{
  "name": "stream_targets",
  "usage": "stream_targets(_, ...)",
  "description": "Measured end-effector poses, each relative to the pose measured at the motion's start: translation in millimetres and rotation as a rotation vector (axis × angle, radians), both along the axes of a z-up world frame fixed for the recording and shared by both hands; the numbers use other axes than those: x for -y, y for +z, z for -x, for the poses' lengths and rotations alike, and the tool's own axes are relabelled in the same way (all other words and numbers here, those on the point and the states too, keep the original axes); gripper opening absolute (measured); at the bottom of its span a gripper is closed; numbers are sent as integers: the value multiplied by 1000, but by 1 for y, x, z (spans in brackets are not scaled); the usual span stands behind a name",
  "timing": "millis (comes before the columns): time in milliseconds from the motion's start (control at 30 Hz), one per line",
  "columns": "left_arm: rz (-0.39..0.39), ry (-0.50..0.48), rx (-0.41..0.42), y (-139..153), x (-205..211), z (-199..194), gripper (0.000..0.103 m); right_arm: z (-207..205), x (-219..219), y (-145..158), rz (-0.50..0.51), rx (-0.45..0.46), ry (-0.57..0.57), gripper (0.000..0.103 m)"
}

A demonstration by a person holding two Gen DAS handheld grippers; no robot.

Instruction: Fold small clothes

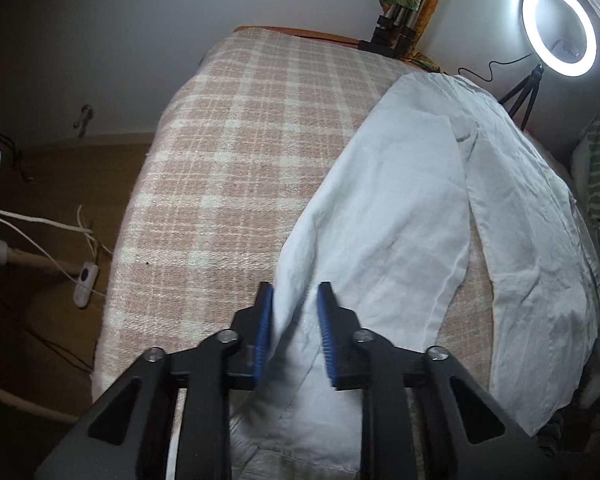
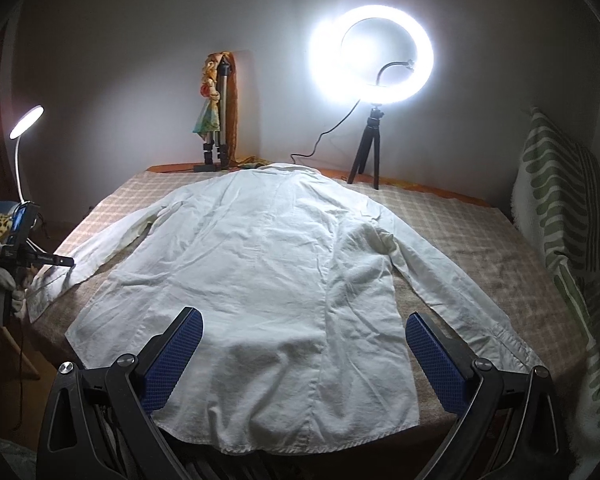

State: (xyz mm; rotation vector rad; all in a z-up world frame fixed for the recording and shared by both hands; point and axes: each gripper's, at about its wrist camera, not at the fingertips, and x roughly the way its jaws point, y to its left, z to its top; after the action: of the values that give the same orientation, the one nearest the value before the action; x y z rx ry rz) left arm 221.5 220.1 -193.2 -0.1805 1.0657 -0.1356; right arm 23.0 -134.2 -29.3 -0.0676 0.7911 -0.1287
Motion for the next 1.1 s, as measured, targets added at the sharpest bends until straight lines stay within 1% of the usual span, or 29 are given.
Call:
stream_targets(67,33,17,12,1,-3,2,5,0,-4,-4,0,-7,13,103)
stream_targets(267,195,90,76,3,-14,7,1,2,-7,-3,21,-1,29,103)
stream_targets(400,284,139,102,3,-13,10,0,1,-6,-1,10,4,24,103)
stream_targets(467,341,137,123,8,-9,13,0,1,-6,-1,14,4,29,103)
stream_targets(567,401,111,172,24,4,18,0,0,-8,-1,26,1,42,103)
stream_targets(733,503,22,232,47,45,23,0,-13,-9,-5,4,-14,70,101)
stream_targets(833,495,-65,245,53,81,27,0,-28,-10,-5,-21,-26,111,96)
stream_targets(900,455,-141,245,55,109,31,0,-45,-8,-6,-62,-45,147,95)
stream_targets(1000,370,-240,241,53,144,37,0,-83,1,-9,-158,-94,180,95)
stream_targets(1100,337,-282,220,45,165,39,0,-131,7,-18,-289,-165,208,88)
